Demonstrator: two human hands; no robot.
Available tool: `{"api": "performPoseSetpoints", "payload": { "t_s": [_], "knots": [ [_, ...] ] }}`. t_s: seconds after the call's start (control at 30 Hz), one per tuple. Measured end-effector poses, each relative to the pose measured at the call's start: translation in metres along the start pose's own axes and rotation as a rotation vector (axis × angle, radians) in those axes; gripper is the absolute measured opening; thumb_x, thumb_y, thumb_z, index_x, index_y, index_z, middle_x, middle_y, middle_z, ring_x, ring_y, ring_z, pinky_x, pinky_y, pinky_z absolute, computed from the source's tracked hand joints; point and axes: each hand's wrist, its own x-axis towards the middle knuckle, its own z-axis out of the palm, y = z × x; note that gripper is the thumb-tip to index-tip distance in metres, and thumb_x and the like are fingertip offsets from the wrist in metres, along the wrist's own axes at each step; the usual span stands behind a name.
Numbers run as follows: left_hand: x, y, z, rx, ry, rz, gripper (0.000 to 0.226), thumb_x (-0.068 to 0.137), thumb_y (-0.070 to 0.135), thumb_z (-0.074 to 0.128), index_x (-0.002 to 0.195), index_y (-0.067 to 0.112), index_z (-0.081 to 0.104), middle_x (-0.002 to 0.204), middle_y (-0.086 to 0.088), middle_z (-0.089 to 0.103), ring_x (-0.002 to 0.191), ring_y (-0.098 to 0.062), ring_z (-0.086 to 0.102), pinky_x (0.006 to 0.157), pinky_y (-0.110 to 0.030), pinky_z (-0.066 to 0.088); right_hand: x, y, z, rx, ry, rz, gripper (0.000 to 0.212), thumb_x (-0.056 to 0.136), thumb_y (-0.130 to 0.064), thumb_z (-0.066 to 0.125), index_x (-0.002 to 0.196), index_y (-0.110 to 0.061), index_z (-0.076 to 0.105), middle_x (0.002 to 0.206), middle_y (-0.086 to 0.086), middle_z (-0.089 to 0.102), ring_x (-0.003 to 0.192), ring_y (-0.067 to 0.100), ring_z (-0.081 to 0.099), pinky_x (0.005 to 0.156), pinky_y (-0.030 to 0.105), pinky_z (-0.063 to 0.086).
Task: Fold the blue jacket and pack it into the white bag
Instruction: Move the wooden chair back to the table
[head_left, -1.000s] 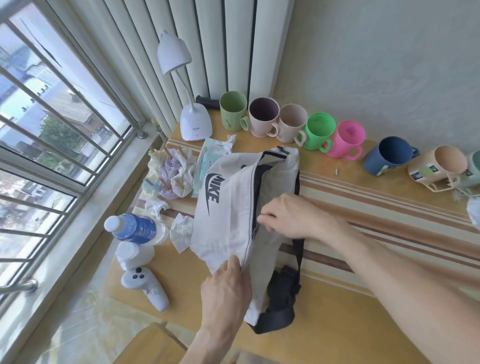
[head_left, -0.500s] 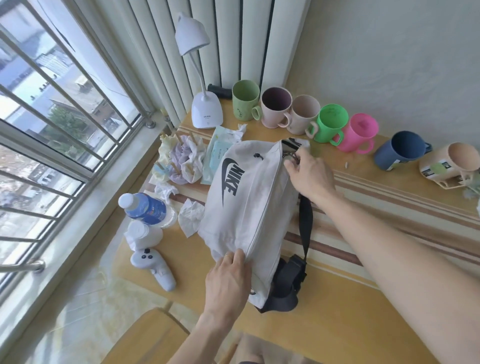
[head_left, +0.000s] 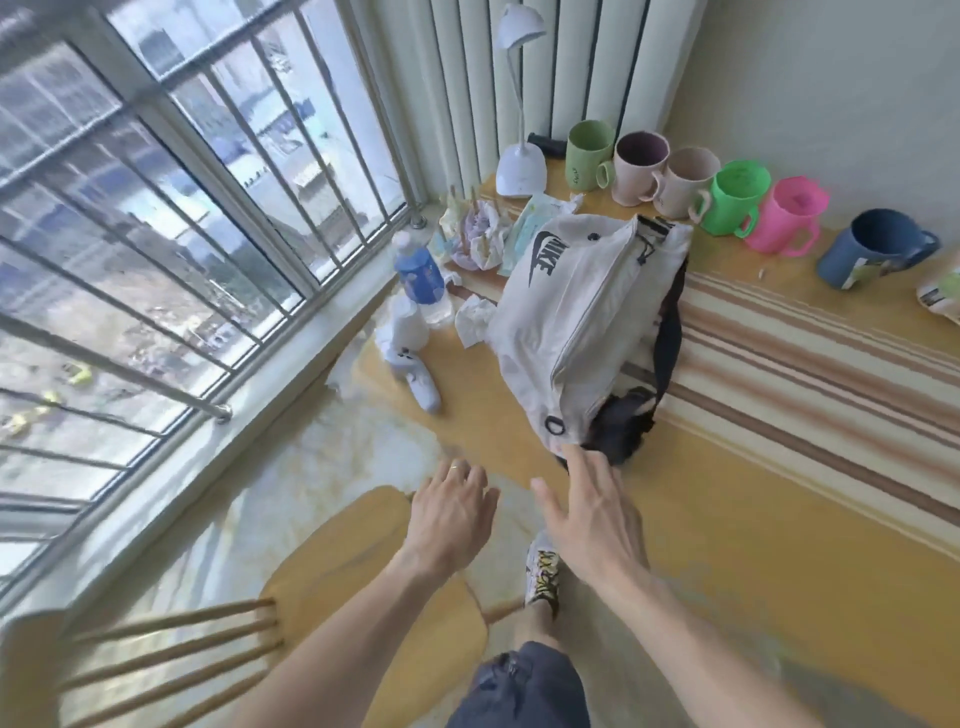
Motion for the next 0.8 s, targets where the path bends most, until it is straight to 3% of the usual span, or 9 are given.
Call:
{"api": "performPoseSetpoints", "payload": {
  "t_s": [0.13, 0.4, 0.53, 0.8],
  "knots": [
    [-0.113, -0.042, 0.009, 0.097, -0.015, -0.106, 0.045, 0.102, 0.046, 0.03, 0.12, 0.02, 0.063, 0.118, -0.008, 0.062, 0.112, -0.033, 0.059, 0.091, -0.044, 0.049, -0.12, -0.017, 0.032, -0.018, -0.098, -0.067, 0.058, 0.1, -0.052, 0.044, 0.15, -0.023, 0.037, 0.143, 0.004, 0.051, 0.125, 0.028, 0.05, 0.095, 0.04, 0.046],
    [-0.311, -0.111, -0.022, 0.235, 0.035, -0.252, 0.045, 0.102, 0.048, 0.038, 0.13, 0.021, 0.06, 0.139, -0.011, 0.058, 0.129, -0.031, 0.052, 0.107, -0.046, 0.042, -0.306, -0.074, 0.077, 0.078, -0.224, -0.181, 0.06, 0.099, -0.053, 0.044, 0.151, -0.026, 0.033, 0.143, 0.002, 0.053, 0.126, 0.025, 0.052, 0.098, 0.038, 0.047],
    [-0.366, -0.145, -0.056, 0.274, 0.064, -0.314, 0.045, 0.102, 0.048, 0.039, 0.134, 0.023, 0.058, 0.147, -0.012, 0.053, 0.137, -0.031, 0.047, 0.113, -0.048, 0.037, -0.356, -0.119, 0.097, 0.105, -0.288, -0.256, 0.064, 0.099, -0.059, 0.037, 0.154, -0.028, 0.025, 0.145, -0.002, 0.05, 0.126, 0.018, 0.05, 0.101, 0.032, 0.047],
    [-0.42, -0.238, -0.083, 0.3, 0.095, -0.359, 0.044, 0.101, 0.05, 0.039, 0.136, 0.03, 0.056, 0.149, -0.005, 0.051, 0.135, -0.026, 0.046, 0.111, -0.048, 0.037, -0.411, -0.221, 0.164, 0.127, -0.464, -0.291, 0.078, 0.096, -0.068, 0.031, 0.157, -0.023, 0.014, 0.156, 0.0, 0.036, 0.136, 0.022, 0.039, 0.111, 0.037, 0.038]
  ]
}}
